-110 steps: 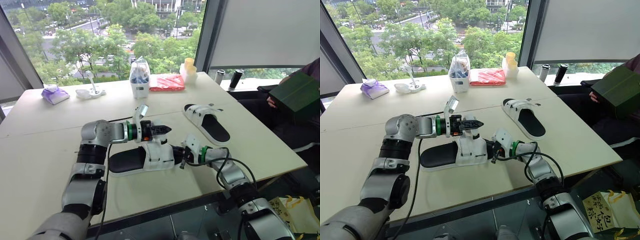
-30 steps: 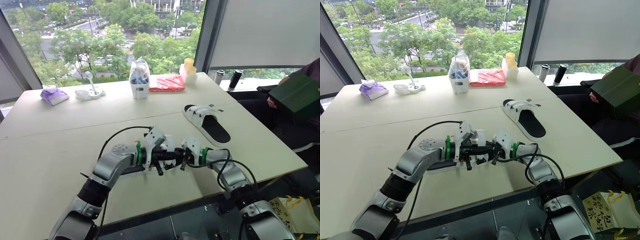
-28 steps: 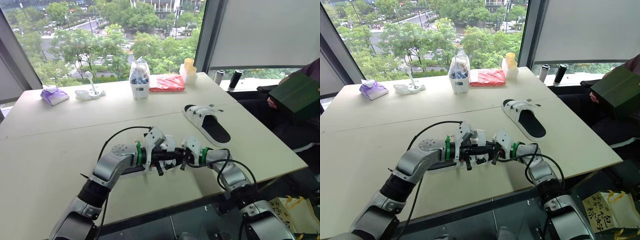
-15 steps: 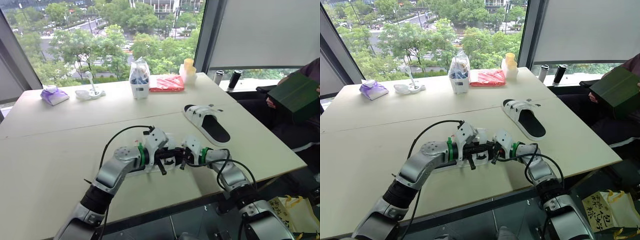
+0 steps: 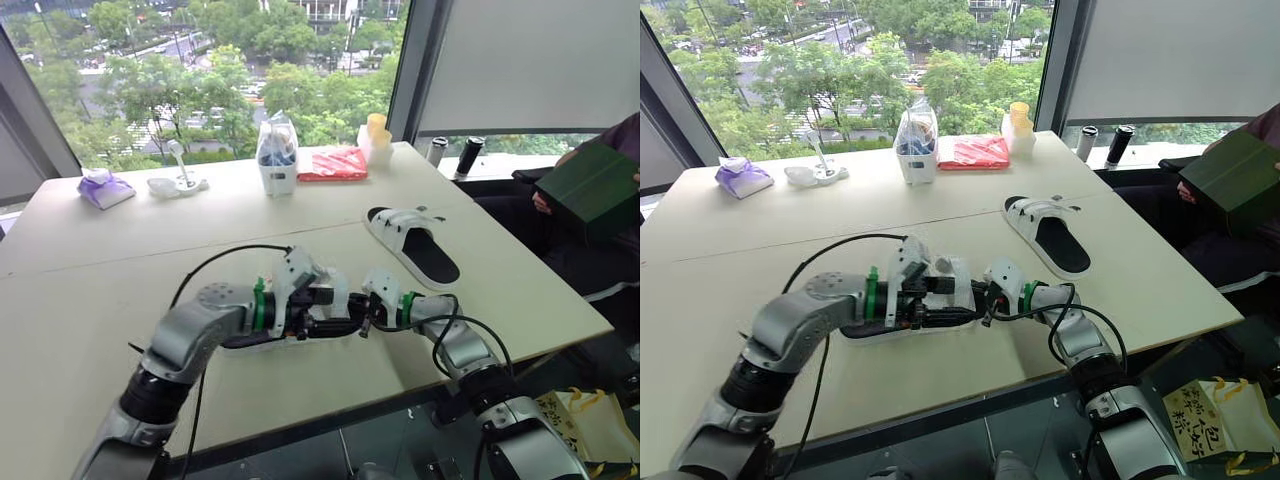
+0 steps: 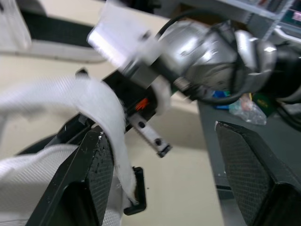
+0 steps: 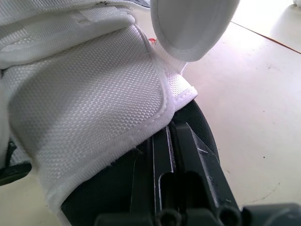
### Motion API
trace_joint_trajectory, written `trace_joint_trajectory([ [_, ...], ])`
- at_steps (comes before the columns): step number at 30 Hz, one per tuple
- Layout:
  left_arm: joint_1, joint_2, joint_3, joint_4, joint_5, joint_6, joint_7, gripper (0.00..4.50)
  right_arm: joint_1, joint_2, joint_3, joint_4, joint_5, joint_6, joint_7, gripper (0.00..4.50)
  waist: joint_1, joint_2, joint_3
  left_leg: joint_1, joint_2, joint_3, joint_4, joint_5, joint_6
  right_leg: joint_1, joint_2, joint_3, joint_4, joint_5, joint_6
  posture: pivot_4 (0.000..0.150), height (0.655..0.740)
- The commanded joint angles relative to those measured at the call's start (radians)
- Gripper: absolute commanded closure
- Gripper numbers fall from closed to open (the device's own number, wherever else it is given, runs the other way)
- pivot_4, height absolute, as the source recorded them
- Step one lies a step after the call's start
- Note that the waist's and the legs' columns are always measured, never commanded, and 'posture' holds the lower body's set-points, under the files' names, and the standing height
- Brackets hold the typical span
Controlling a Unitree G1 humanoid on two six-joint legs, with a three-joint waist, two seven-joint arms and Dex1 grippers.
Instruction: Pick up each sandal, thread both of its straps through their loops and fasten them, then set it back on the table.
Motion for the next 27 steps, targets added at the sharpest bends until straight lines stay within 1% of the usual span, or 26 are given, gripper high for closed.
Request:
trace_joint_trajectory([
  [1, -0.018, 0.023, 0.044, -0.047, -0.040, 0.059, 0.029, 1.00, 0.052, 0.004, 0.058, 0.122, -0.058, 0.055, 0.005, 4.50, 0.000, 0.000, 0.000, 0.000, 0.000, 0.000, 0.000, 0.000, 0.000, 0.000, 0.000, 0.000, 0.000, 0.000, 0.000, 0.150, 0.7400],
  [3, -0.010, 0.016, 0.059, -0.058, -0.040, 0.104, 0.090, 1.00, 0.046, 0.005, 0.057, 0.127, -0.057, 0.055, 0.007, 4.50, 0.000, 0.000, 0.000, 0.000, 0.000, 0.000, 0.001, 0.000, 0.000, 0.000, 0.000, 0.000, -0.001, 0.000, 0.000, 0.150, 0.7400],
  [5, 0.010, -0.034, 0.102, -0.071, -0.104, 0.178, 0.143, 1.00, 0.038, 0.007, 0.057, 0.141, -0.058, 0.049, 0.009, 4.50, 0.000, 0.000, 0.000, 0.000, 0.000, 0.000, 0.001, 0.000, 0.000, 0.001, 0.000, 0.000, -0.001, 0.000, 0.000, 0.150, 0.7400],
  [8, 0.057, -0.100, 0.126, -0.109, -0.136, 0.228, 0.228, 1.00, 0.032, 0.013, 0.065, 0.148, -0.064, 0.046, 0.013, 4.50, -0.001, 0.000, 0.000, 0.000, 0.000, 0.000, 0.001, 0.000, 0.000, 0.001, 0.000, 0.000, -0.001, 0.000, 0.000, 0.150, 0.7400],
  [11, 0.075, -0.161, 0.141, -0.141, -0.145, 0.263, 0.323, 1.00, 0.034, 0.015, 0.063, 0.142, -0.061, 0.051, 0.017, 4.50, 0.000, -0.001, 0.000, 0.000, 0.000, -0.001, 0.001, 0.000, 0.000, 0.001, 0.000, 0.000, 0.000, 0.000, 0.000, 0.150, 0.7400],
  [15, 0.072, -0.218, 0.154, -0.146, -0.131, 0.264, 0.420, 1.00, 0.043, 0.011, 0.065, 0.131, -0.060, 0.058, 0.022, 4.50, 0.001, 0.000, 0.000, 0.001, 0.000, -0.001, 0.002, 0.000, 0.000, 0.001, 0.001, 0.000, 0.000, 0.001, -0.001, 0.150, 0.7400],
  [18, 0.067, -0.206, 0.171, -0.165, -0.156, 0.277, 0.429, 1.00, 0.048, 0.007, 0.064, 0.125, -0.059, 0.060, 0.026, 4.50, 0.000, -0.001, 0.000, 0.001, 0.000, -0.001, 0.002, 0.000, 0.000, 0.001, 0.001, 0.000, 0.000, 0.001, -0.001, 0.150, 0.7400],
  [20, 0.084, -0.168, 0.193, -0.209, -0.209, 0.280, 0.379, 1.00, 0.047, 0.006, 0.063, 0.127, -0.059, 0.060, 0.028, 4.50, 0.000, -0.001, 0.000, 0.001, 0.000, -0.001, 0.001, 0.000, 0.000, 0.001, 0.001, 0.000, 0.001, 0.001, -0.001, 0.150, 0.7400],
  [21, 0.096, -0.169, 0.219, -0.224, -0.239, 0.288, 0.381, 1.00, 0.047, 0.005, 0.062, 0.126, -0.059, 0.060, 0.029, 4.50, 0.000, 0.000, 0.000, 0.001, 0.000, -0.002, 0.001, 0.000, 0.000, 0.001, 0.002, 0.000, 0.001, 0.001, -0.001, 0.150, 0.7400],
  [23, 0.121, -0.173, 0.266, -0.239, -0.289, 0.324, 0.412, 1.00, 0.047, 0.006, 0.066, 0.128, -0.059, 0.059, 0.040, 4.50, 0.000, 0.000, 0.000, 0.001, 0.000, -0.002, 0.001, 0.000, 0.000, 0.001, 0.002, 0.000, 0.001, 0.001, -0.001, 0.150, 0.7400],
  [27, 0.128, -0.168, 0.297, -0.239, -0.313, 0.332, 0.459, 1.00, 0.041, 0.011, 0.073, 0.137, -0.065, 0.053, 0.045, 4.50, 0.001, -0.001, 0.000, 0.001, 0.000, -0.002, 0.001, 0.000, 0.000, 0.002, 0.001, 0.000, 0.000, 0.001, -0.001, 0.150, 0.7400],
])
